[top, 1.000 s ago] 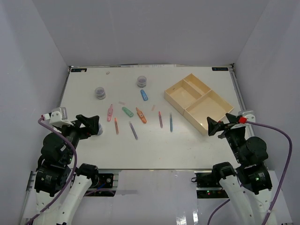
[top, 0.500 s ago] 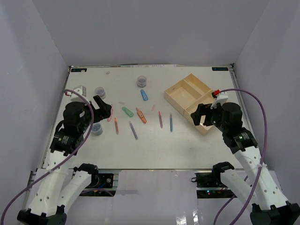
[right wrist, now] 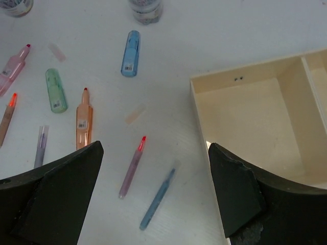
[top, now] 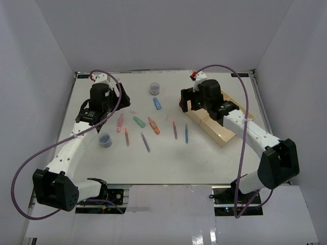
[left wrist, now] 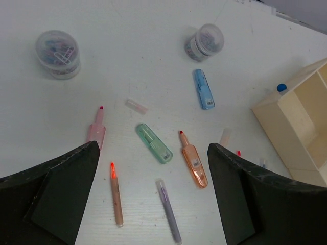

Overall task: Sort the stationery into containers
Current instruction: Pick up the stationery from the center of the board.

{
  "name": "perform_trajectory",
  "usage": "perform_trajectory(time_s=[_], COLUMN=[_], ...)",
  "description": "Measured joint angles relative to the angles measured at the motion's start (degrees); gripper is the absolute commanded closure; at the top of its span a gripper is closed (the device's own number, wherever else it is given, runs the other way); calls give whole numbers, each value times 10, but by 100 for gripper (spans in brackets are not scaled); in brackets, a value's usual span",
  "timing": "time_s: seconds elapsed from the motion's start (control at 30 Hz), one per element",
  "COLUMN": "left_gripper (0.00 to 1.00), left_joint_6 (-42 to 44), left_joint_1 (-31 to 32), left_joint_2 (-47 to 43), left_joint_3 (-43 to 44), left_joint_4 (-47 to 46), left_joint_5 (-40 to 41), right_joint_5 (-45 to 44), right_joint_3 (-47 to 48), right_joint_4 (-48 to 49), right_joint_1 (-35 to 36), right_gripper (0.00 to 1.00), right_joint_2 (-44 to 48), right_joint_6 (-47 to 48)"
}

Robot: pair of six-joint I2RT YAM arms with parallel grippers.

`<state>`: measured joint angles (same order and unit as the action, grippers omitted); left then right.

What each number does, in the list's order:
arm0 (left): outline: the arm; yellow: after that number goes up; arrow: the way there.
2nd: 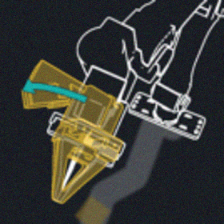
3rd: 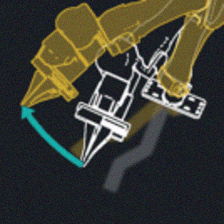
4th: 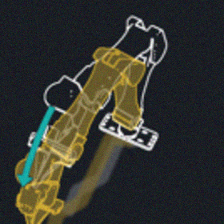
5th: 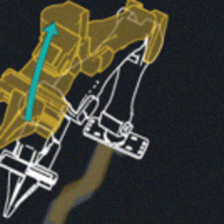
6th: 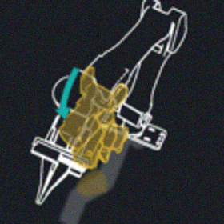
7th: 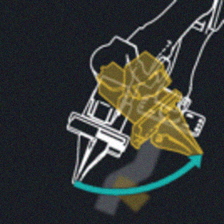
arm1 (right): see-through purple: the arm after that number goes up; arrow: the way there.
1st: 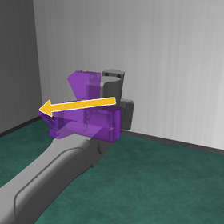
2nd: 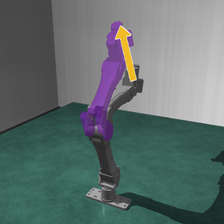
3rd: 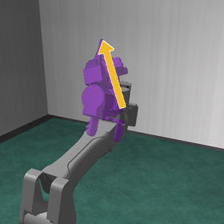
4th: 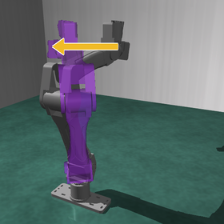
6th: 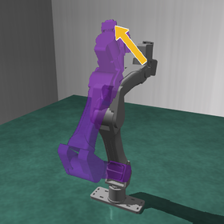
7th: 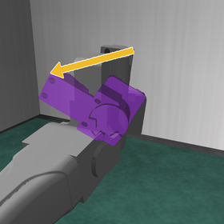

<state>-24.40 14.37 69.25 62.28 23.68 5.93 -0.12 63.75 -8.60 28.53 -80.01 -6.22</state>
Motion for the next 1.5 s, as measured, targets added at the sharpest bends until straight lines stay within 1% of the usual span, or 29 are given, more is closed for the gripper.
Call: perform_trajectory(time_s=[0.07, 0.13, 0.23, 0.33, 0.43, 0.5, 0.67, 0.7, 0.77, 0.8, 0.87, 0.97, 1.13, 1.17, 1.23, 1.27, 1.33, 1.37, 1.4, 1.5], left_gripper=[2, 2, 2, 2, 2, 2, 2, 2, 2, 2, 2, 2, 2, 2, 2, 2, 2, 2, 2, 2], left_joint_6=[7, 7, -12, -27, -31, -30, -24, -22, -19, -17, -15, -13, -10, -9, -8, -8, -6, -6, -5, -4], left_joint_1=[-5, -23, -89, -138, -143, -141, -140, -140, -140, -140, -140, -140, -140, -140, -140, -140, -140, -140, -140, -140], left_joint_2=[7, 7, 7, 7, 7, 7, 7, 7, 7, 7, 7, 7, 7, 7, 7, 7, 7, 7, 7, 7], left_joint_3=[-4, -19, -49, -72, -79, -79, -79, -79, -79, -79, -79, -79, -79, -79, -79, -79, -79, -79, -79, -79], left_joint_4=[-23, -43, -64, -70, -72, -78, -84, -84, -85, -86, -87, -87, -87, -87, -87, -87, -87, -87, -87, -87], left_joint_5=[11, 0, -47, -76, -102, -115, -131, -132, -135, -136, -137, -139, -139, -139, -139, -139, -139, -139, -139, -138], right_joint_5=[-9, -16, -28, -42, -53, -58, -58, -58, -59, -59, -59, -59, -59, -59, -59, -60, -62, -63, -64, -67], right_joint_3=[46, 94, 158, 228, 304, 342, 392, 398, 408, 412, 421, 443, 454, 454, 454, 454, 454, 454, 454, 451], right_joint_4=[10, 17, 28, 23, 22, 19, 14, 14, 15, 15, 16, 19, 28, 29, 29, 29, 30, 30, 30, 35], right_joint_1=[19, 36, 55, 71, 82, 89, 98, 99, 102, 103, 104, 106, 106, 106, 107, 108, 109, 109, 109, 109], right_gripper=[10, 10, 10, 9, 8, 5, 0, 5, 9, 15, 18, 27, 35, 41, 50, 58, 67, 73, 75, 78], right_joint_2=[-57, -116, -202, -289, -377, -426, -499, -508, -525, -531, -542, -564, -583, -584, -584, -584, -584, -584, -584, -583], right_joint_6=[12, 24, 41, 59, 69, 73, 78, 79, 80, 80, 81, 82, 80, 80, 81, 82, 84, 84, 85, 87])
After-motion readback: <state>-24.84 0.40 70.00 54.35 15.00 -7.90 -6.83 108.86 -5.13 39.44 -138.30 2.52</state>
